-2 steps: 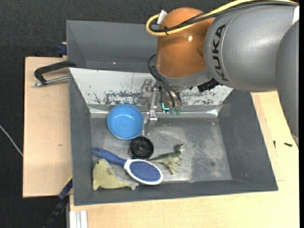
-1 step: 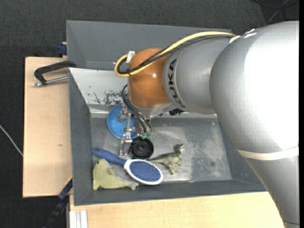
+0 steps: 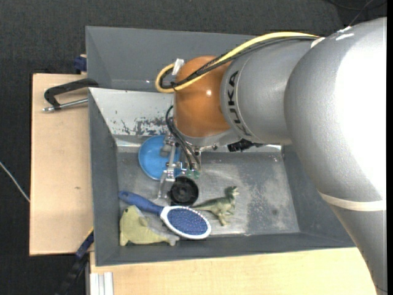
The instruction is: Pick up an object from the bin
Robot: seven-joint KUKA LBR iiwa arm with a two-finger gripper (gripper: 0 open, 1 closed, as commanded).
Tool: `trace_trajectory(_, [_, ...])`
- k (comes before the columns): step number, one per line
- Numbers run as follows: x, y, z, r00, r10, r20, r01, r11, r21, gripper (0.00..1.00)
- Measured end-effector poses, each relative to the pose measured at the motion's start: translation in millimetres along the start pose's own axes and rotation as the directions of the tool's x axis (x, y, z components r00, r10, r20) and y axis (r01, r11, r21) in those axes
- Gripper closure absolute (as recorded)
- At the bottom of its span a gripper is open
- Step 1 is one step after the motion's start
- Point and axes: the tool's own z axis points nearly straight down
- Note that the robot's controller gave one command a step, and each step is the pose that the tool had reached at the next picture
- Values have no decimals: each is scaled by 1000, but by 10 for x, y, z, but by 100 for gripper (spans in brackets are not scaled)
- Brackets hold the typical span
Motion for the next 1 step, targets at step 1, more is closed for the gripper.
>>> trace_trajectory(1, [-41, -46, 13, 1000, 15, 1, -15, 1000, 0, 0])
